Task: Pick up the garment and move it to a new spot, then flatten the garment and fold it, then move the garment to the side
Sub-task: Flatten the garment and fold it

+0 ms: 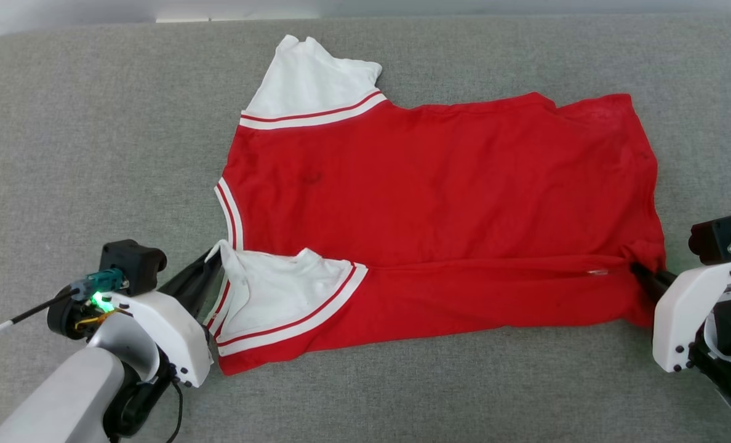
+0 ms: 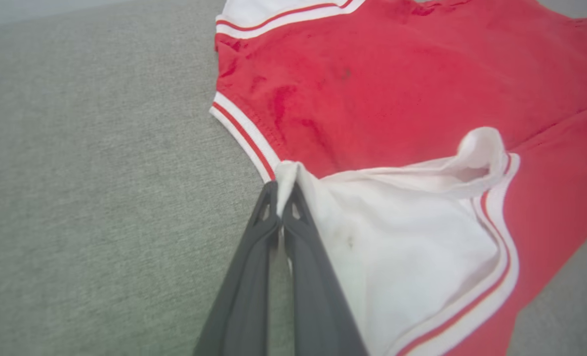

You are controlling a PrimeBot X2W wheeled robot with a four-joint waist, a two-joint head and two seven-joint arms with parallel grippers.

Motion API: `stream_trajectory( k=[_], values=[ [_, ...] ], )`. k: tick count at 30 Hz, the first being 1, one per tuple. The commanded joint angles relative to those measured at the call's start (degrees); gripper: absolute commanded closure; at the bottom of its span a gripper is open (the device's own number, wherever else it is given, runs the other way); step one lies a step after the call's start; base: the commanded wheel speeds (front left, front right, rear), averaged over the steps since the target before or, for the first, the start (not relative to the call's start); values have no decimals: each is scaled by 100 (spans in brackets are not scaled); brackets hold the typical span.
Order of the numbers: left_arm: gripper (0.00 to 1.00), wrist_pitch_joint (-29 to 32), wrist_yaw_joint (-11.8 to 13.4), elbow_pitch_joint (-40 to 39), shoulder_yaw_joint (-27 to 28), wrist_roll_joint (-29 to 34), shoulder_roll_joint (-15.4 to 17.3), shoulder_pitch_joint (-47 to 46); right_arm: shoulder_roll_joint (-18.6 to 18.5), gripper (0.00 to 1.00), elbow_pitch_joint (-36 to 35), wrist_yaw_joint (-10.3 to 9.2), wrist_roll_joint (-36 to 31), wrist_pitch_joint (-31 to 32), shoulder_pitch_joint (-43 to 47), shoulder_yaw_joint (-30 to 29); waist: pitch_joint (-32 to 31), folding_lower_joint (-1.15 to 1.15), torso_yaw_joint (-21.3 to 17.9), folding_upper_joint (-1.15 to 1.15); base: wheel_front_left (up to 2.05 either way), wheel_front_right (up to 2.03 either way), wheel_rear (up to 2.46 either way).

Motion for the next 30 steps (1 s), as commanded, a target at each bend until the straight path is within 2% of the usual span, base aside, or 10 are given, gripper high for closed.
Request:
stream_trajectory(
  k=[1,6,10,14,19,25,30],
  values=[
    [0,13,13,48,-15,-6,-29,-66,47,0,70,-8,-79,-7,-49,-29,-17,-1,-15,0,0,0,0],
    [0,-251,48,338,9,-36,-248,-63,264,0,219,-6,-188,-118,-88,-65,-205,-1,-42,0,0,0,0],
    [0,-428,156,414,128,-209,-376,181,192,0,172,-6,-302,-151,23,20,-471,-1,-70,0,0,0,0],
    [0,-531,423,270,285,-429,-470,501,187,0,23,-6,-414,-114,179,-35,-784,-1,-87,0,0,0,0],
    [0,-395,808,-243,482,-877,-502,1117,373,0,-316,-6,-529,232,583,-268,-1070,-1,-108,0,0,0,0],
    [0,1,1306,-936,378,-950,-300,1746,742,0,-908,-6,-723,652,1159,-667,-1117,-1,-101,0,0,0,0],
    [0,447,1541,-1232,179,-999,-198,1974,1047,0,-1370,-6,-840,818,1429,-907,-1021,-1,-134,0,0,0,0]
  ],
)
